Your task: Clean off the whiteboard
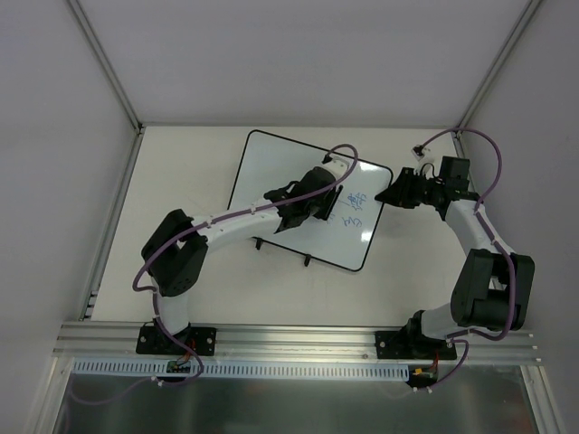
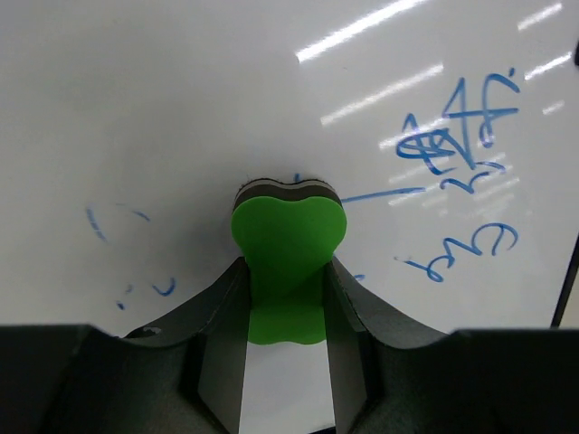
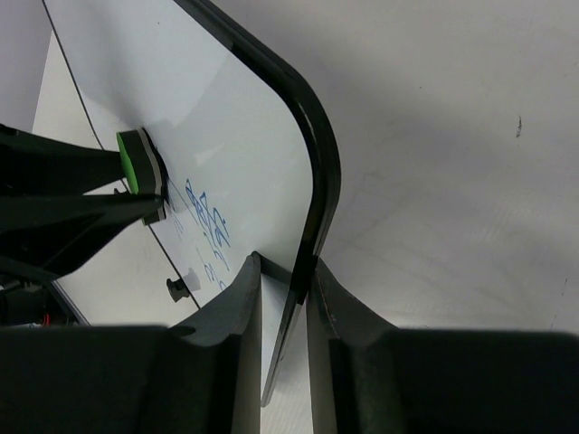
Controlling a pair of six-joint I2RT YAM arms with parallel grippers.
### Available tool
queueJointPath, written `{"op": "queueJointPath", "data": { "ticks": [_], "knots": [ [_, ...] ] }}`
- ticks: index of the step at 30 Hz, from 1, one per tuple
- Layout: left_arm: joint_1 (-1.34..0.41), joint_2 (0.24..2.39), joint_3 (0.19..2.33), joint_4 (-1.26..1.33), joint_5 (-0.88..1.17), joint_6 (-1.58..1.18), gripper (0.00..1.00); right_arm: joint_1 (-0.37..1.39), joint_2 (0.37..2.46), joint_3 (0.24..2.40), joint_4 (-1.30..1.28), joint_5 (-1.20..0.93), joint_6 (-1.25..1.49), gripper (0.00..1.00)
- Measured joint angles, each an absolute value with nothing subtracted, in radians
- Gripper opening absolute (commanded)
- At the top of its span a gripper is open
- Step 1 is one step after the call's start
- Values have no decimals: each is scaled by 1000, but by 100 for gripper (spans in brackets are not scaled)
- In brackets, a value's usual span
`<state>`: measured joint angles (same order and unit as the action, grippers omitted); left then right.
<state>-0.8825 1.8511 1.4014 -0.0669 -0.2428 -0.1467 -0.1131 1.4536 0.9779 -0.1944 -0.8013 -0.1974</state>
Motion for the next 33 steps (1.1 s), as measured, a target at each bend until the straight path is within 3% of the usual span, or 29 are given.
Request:
{"op": "queueJointPath", "data": {
  "ticks": [7, 16, 22, 33],
  "knots": [
    [-880, 1835, 1380, -78, -245, -213, 0, -112, 1444, 971, -186, -798, -197, 0],
    [-700, 1720, 1253, -94, -282, -263, 0, -108, 1430, 968, -187, -798, -197, 0],
    [-709, 1716, 1248, -93, -307, -281, 0, -107, 1430, 967, -187, -797, -196, 0],
    [-752, 1829, 1441, -173, -287, -209, 0, -108, 1423, 964, -190, -780, -191, 0]
  ]
}}
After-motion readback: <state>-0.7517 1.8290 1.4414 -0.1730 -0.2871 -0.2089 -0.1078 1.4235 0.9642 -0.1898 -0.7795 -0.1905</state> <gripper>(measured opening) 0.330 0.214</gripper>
